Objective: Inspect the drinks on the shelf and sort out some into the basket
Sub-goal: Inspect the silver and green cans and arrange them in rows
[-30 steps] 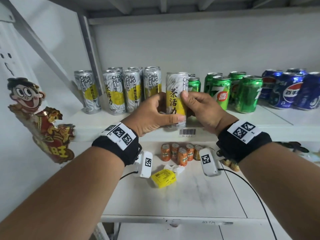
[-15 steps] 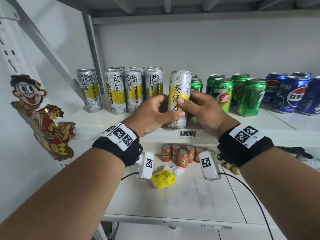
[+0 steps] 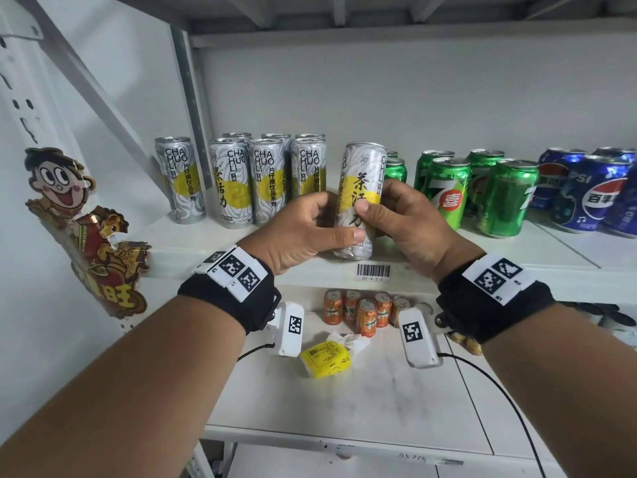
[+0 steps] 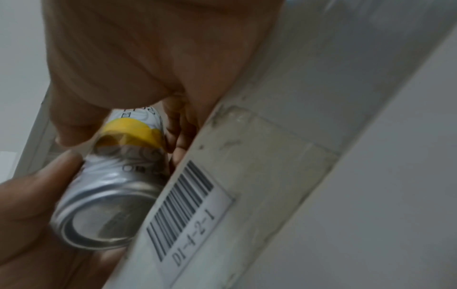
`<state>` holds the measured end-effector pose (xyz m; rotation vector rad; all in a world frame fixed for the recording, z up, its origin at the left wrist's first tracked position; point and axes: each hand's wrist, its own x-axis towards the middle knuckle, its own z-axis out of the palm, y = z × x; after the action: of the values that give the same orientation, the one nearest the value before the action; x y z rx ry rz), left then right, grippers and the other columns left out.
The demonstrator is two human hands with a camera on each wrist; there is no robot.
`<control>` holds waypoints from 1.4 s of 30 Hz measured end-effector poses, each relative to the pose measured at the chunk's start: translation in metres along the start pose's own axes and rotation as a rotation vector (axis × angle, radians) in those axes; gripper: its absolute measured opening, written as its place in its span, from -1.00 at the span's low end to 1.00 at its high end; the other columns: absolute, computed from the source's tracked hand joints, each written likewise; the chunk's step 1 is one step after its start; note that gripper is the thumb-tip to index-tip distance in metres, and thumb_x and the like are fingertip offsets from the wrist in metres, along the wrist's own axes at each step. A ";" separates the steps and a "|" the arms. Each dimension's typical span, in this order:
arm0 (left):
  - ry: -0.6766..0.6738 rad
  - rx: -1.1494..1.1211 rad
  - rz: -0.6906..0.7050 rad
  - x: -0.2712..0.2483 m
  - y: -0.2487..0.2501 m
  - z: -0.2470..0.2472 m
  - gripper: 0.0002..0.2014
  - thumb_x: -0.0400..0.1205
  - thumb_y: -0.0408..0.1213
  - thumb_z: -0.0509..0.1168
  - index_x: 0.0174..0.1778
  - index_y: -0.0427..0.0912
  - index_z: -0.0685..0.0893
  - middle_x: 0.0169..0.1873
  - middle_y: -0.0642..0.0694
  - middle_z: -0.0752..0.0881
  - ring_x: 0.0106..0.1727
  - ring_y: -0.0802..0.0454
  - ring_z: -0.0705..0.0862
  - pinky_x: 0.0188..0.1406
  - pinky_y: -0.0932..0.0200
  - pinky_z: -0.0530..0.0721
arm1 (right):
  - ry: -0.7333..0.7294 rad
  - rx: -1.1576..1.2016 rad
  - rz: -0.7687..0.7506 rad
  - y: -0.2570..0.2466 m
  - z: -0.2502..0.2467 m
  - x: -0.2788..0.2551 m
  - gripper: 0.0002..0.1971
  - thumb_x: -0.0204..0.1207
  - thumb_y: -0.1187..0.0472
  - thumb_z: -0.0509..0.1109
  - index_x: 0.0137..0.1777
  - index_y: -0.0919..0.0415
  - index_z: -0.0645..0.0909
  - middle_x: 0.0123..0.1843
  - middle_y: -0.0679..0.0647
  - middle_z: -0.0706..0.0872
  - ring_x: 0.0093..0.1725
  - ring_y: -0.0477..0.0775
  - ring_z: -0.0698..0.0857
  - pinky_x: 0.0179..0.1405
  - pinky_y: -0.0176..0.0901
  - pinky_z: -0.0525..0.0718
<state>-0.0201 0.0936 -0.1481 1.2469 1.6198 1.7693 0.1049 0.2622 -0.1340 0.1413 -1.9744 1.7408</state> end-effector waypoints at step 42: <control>0.152 0.187 0.073 -0.008 0.002 0.016 -0.24 0.41 -0.28 0.73 0.54 -0.32 0.65 0.36 -0.34 0.83 0.44 -0.37 0.79 0.47 -0.35 0.76 | -0.078 0.053 -0.023 0.005 -0.012 -0.001 -0.58 0.57 0.30 0.61 0.38 0.30 0.62 0.32 0.41 0.75 0.27 0.37 0.81 0.24 0.25 0.84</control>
<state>-0.0023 0.0954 -0.1501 1.2952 1.8847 1.8302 0.1076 0.2745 -0.1378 0.2527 -1.9737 1.7982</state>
